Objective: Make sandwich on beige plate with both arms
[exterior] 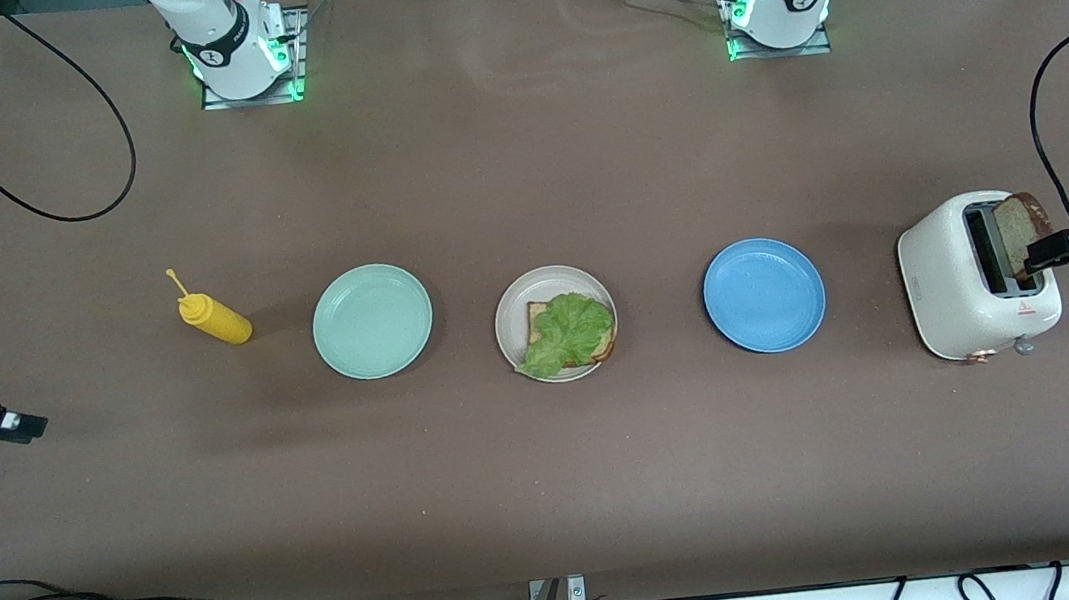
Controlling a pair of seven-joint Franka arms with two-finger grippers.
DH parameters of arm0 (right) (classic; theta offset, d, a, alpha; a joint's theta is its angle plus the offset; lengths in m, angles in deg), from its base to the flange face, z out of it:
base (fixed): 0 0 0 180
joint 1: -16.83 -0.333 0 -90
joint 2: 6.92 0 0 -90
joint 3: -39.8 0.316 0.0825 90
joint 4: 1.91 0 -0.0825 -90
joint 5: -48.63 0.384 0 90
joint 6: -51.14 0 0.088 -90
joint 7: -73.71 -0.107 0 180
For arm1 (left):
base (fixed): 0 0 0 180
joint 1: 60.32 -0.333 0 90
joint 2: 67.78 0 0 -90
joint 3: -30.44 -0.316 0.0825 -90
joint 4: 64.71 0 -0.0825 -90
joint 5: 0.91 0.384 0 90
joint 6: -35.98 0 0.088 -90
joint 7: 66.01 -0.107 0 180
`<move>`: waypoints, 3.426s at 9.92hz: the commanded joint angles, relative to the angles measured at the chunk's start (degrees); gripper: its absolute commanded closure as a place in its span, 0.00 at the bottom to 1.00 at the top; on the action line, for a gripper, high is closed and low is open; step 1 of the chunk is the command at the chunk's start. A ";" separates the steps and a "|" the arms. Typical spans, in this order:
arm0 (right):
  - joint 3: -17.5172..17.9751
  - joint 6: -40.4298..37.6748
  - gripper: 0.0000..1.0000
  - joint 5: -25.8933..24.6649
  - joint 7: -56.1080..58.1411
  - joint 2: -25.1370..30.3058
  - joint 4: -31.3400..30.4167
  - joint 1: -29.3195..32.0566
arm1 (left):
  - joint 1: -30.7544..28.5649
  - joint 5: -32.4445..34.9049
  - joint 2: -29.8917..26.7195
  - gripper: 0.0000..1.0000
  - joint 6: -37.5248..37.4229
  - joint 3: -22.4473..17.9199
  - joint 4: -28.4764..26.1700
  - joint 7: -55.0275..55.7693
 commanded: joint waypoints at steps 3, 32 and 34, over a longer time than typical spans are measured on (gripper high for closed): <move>1.00 -3.15 0.00 -4.08 7.43 0.84 0.60 1.21 | -0.62 1.62 -5.80 0.00 8.38 0.83 -10.87 -0.48; -2.41 -7.28 0.00 28.53 73.90 -5.66 -20.21 7.10 | -0.53 1.71 -5.89 0.00 9.18 0.92 -11.51 -0.13; -2.78 -7.37 0.00 27.48 80.36 -7.58 -21.98 7.19 | -0.53 1.62 -5.89 0.00 9.18 0.92 -11.51 -0.13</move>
